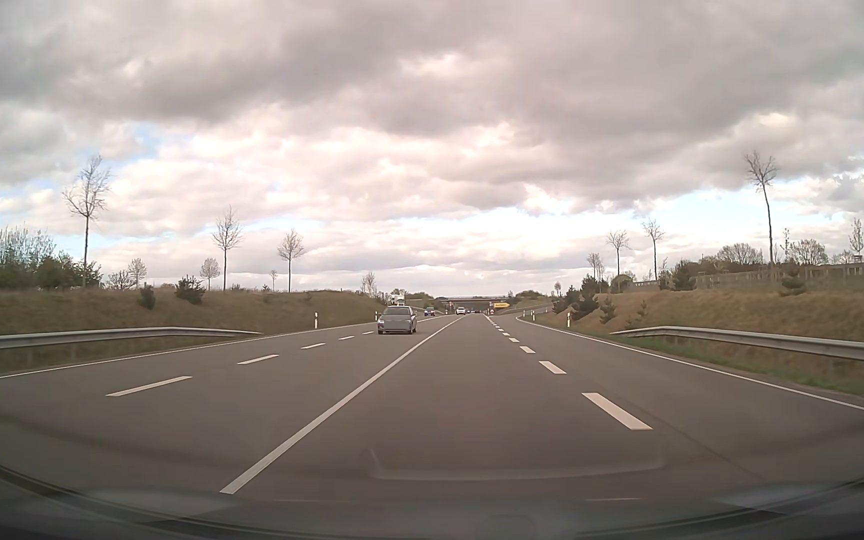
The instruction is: Follow the waypoints while adhering to traffic rules and regulations
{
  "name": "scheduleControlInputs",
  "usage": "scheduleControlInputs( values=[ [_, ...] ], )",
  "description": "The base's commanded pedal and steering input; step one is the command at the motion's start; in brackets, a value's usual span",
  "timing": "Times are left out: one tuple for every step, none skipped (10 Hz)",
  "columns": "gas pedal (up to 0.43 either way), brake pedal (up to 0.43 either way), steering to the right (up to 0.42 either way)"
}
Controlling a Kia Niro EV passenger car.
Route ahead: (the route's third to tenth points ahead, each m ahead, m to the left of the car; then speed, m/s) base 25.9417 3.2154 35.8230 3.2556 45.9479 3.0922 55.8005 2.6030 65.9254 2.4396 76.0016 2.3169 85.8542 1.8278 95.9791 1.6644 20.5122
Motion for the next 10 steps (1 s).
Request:
scheduleControlInputs(
  values=[
    [0.268,0.000,0.003],
    [0.268,0.000,0.003],
    [0.268,0.000,0.003],
    [0.268,0.006,0.003],
    [0.268,0.000,0.003],
    [0.260,0.000,0.003],
    [0.260,0.000,0.003],
    [0.260,0.000,0.003],
    [0.260,0.000,0.003],
    [0.260,0.000,0.003]
  ],
)
